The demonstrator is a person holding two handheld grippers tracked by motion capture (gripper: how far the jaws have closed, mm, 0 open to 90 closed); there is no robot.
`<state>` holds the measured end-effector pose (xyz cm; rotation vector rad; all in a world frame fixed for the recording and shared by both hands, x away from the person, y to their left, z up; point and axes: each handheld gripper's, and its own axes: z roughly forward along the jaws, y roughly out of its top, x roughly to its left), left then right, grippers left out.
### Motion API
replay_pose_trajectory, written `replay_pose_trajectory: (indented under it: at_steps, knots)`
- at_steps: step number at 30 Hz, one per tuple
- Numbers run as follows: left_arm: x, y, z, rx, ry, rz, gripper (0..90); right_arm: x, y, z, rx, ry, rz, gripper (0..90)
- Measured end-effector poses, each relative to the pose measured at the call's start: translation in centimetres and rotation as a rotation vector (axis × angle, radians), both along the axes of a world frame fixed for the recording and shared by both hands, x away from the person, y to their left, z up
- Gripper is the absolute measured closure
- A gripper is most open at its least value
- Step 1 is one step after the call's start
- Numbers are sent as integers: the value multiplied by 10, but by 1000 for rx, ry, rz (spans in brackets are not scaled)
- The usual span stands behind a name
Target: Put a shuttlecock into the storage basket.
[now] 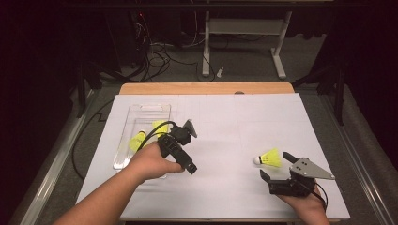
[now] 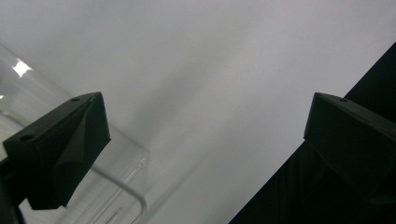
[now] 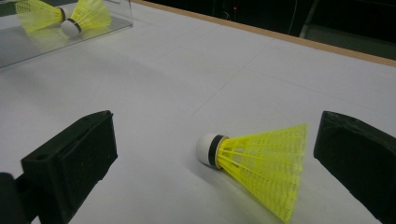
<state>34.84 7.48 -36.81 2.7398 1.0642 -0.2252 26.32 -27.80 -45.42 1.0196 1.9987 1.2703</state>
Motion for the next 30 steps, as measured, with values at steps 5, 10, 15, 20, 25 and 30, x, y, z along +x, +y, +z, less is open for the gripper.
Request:
replay_pose_trajectory:
  at_steps: [5,10,15,20,25,30]
  knots:
    - [-1,-6,-4,-5,7,-17,9,1,-2,-1,-1,7,-3,0]
    - [-1,-7,-3,-15,4,-15,8,2,-3,-2,-2,12,-8,0]
    - [0,-7,-3,-18,1,-18,8,3,-6,-3,-5,15,-20,0]
    - [0,-7,-3,-24,3,-21,8,6,-9,-5,7,25,-32,0]
    - [-1,-6,-2,-31,-2,-22,6,8,-13,-7,7,37,-49,0]
    - [-3,-6,-4,-33,-5,-21,7,11,-17,-8,-7,48,-56,8]
